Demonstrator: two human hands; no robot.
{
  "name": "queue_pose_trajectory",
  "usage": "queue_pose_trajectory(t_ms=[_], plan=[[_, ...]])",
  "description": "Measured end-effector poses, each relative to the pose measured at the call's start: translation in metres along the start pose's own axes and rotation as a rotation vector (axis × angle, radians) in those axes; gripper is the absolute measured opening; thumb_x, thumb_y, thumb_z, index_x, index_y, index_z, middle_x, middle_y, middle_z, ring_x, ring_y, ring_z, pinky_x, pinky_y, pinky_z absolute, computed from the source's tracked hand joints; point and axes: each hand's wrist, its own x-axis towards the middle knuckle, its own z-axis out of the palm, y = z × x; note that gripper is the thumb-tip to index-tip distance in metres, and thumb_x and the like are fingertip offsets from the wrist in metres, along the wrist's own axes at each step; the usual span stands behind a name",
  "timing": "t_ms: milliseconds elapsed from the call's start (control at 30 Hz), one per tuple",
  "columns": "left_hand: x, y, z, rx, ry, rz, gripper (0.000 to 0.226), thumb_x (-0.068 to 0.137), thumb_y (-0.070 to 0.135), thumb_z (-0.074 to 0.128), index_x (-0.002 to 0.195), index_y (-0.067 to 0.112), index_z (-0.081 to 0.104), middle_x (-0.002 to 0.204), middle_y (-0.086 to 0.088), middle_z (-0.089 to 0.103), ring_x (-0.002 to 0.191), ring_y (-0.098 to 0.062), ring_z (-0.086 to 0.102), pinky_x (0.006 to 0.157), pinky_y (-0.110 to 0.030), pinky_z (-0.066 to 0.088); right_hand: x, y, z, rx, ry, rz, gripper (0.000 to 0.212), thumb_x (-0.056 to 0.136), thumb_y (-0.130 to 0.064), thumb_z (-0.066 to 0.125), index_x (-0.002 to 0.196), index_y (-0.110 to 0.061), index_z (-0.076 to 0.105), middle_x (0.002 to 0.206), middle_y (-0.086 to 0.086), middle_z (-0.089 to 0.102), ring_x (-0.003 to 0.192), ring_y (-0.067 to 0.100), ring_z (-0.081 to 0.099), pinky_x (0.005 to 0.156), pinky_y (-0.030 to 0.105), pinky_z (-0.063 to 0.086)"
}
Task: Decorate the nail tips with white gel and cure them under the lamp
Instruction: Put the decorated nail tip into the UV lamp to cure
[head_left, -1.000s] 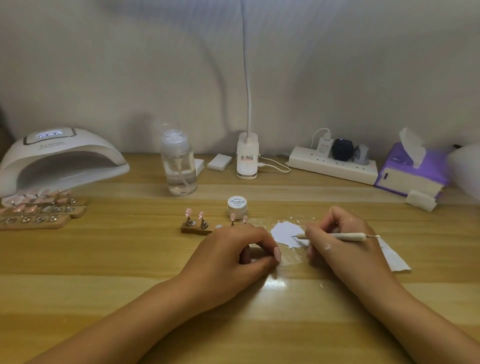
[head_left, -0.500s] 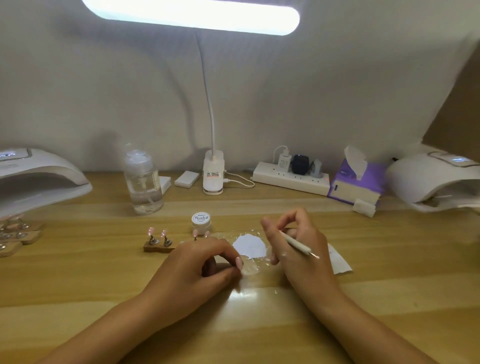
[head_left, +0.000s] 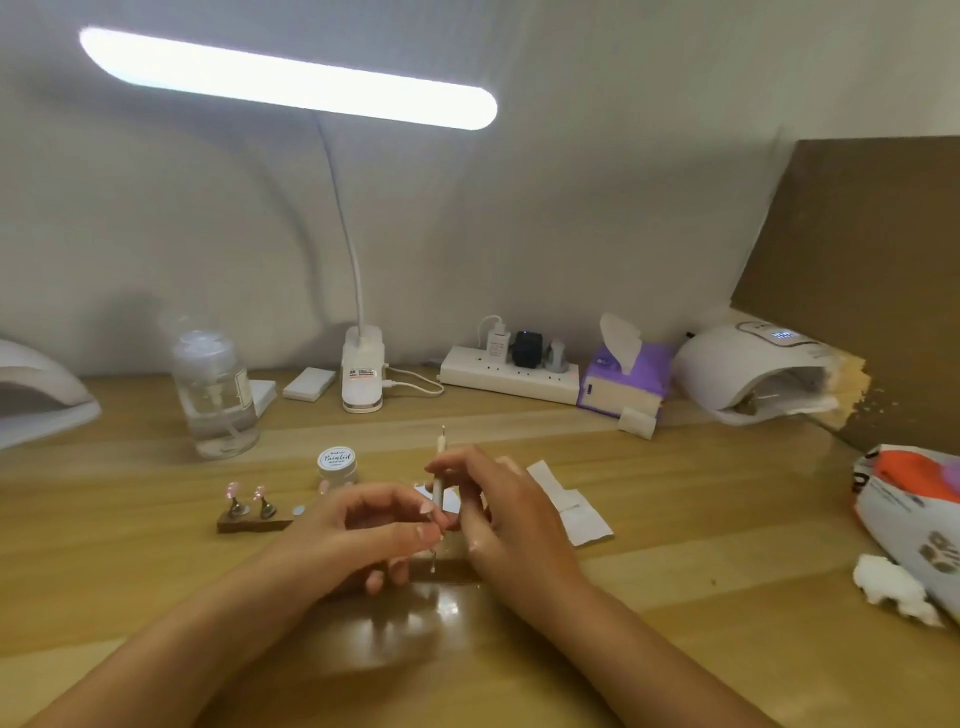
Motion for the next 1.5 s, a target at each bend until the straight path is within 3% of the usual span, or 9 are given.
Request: queue_pose_trajectory(t_ms=[200,300,433,533,667,833,1100,1333,1500], plan=[[0.003,-0.002,-0.002,-0.058,-0.028,-0.011,0.042,0.056,0.045,0.091,0.086,0.02,0.075,0.113,-0.006,0.073,0.049,-0.005,0.048,0.046,-0.014,0.041,0.001,-0.007,-0.022,0.079,0.055,-0.031,0.058,0.087,-0.003,0.042,0.126,-0.045,0.047,0.1,-0.022,0.065,0.078,0.006,0.063,0.07,0.035,0.054],[0.004,-0.002,-0.002,-0.067,-0.051,-0.027,0.047,0.054,0.049,0.092,0.087,0.021,0.075,0.115,-0.004,0.073,0.052,-0.005,0.049,0.047,-0.015,0.042,0.022,0.016,-0.071,0.165,0.456,0.116,0.039,0.08,-0.009,0.042,0.103,-0.039,0.052,0.089,-0.016,0.069,0.072,0.011,0.065,0.066,0.037,0.056],[0.007,0.0,0.003,-0.073,-0.064,-0.054,0.034,0.062,0.038,0.09,0.086,0.018,0.075,0.112,-0.006,0.073,0.05,-0.005,0.048,0.044,-0.015,0.039,0.035,0.106,-0.158,0.169,1.006,0.658,0.013,0.091,-0.014,0.049,0.103,-0.018,0.047,0.107,0.01,0.067,0.1,0.035,0.064,0.088,0.051,0.052],[0.011,0.004,0.007,-0.122,-0.063,-0.092,0.015,0.067,0.021,0.083,0.08,0.019,0.075,0.11,-0.007,0.074,0.049,-0.007,0.045,0.042,-0.015,0.035,0.022,0.175,-0.182,-0.122,0.722,0.992,0.026,0.097,-0.02,0.052,0.117,-0.003,0.053,0.115,0.021,0.063,0.1,0.039,0.06,0.083,0.046,0.049],[0.017,-0.002,0.008,-0.149,-0.069,-0.112,0.014,0.065,0.019,0.084,0.077,0.017,0.075,0.11,-0.009,0.074,0.044,-0.007,0.041,0.039,-0.015,0.033,0.022,0.217,-0.196,-0.283,0.578,1.044,0.031,0.1,-0.028,0.05,0.114,-0.002,0.063,0.118,0.025,0.064,0.106,0.042,0.06,0.078,0.038,0.043],[0.02,-0.001,0.006,-0.078,-0.142,-0.078,0.056,0.042,0.048,0.097,0.082,0.015,0.075,0.113,-0.007,0.073,0.039,-0.008,0.041,0.037,-0.015,0.034,0.038,0.233,-0.198,-0.347,0.453,1.068,0.044,0.097,-0.042,0.058,0.119,-0.005,0.063,0.121,0.024,0.062,0.111,0.041,0.059,0.084,0.038,0.044],[0.024,0.004,0.014,-0.094,-0.046,-0.12,0.013,0.064,0.018,0.077,0.077,0.015,0.075,0.109,-0.006,0.074,0.034,-0.009,0.037,0.034,-0.016,0.032,0.05,0.245,-0.201,-0.389,0.487,1.062,0.039,0.096,-0.039,0.061,0.12,-0.01,0.07,0.119,0.023,0.065,0.113,0.041,0.059,0.089,0.041,0.046],[0.023,0.01,0.03,-0.047,0.059,-0.083,0.036,0.055,0.038,0.09,0.08,0.018,0.074,0.107,0.001,0.075,0.039,-0.01,0.04,0.037,-0.017,0.036,0.053,0.258,-0.202,-0.401,0.617,1.119,0.037,0.095,-0.029,0.064,0.118,0.0,0.067,0.122,0.026,0.063,0.115,0.044,0.059,0.091,0.046,0.048],[0.061,0.031,0.092,-0.042,0.131,0.016,0.017,0.071,0.029,0.084,0.086,0.024,0.077,0.086,0.009,0.075,0.047,-0.007,0.053,0.046,-0.015,0.042,0.048,0.263,-0.204,-0.329,0.676,1.118,0.036,0.097,-0.029,0.061,0.118,0.0,0.065,0.122,0.026,0.064,0.115,0.043,0.06,0.086,0.042,0.048]])
